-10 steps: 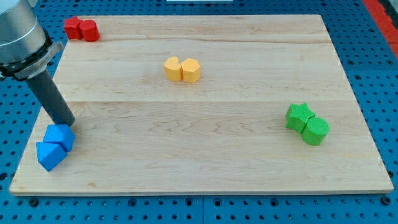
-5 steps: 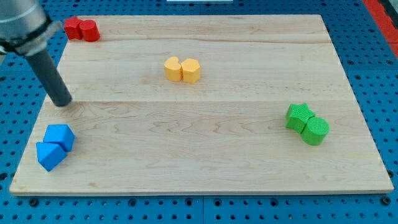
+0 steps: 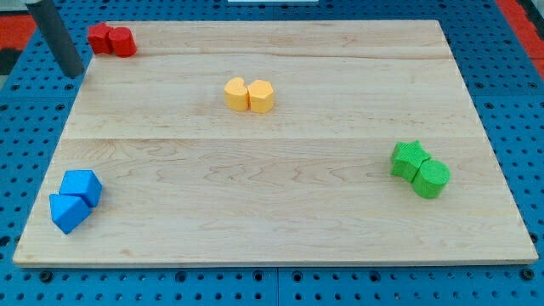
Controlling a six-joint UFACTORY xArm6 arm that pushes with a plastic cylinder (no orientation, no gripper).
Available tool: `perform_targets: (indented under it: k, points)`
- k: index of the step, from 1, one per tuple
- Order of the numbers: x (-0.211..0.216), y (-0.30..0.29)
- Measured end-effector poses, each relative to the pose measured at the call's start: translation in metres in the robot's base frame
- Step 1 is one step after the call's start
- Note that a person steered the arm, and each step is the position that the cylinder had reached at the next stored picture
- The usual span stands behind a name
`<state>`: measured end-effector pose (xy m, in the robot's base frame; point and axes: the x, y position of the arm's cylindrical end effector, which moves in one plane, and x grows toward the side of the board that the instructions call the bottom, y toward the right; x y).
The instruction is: Nudge red star up a bit
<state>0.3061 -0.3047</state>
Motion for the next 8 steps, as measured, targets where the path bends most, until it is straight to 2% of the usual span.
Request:
perform_targets:
  k: [3, 5, 6, 7, 8]
  points:
    - [-0.052, 0.000]
    - [-0.061, 0.000]
    - [-0.059, 0.000]
    - [-0.025, 0.000]
    - [0.008, 0.026]
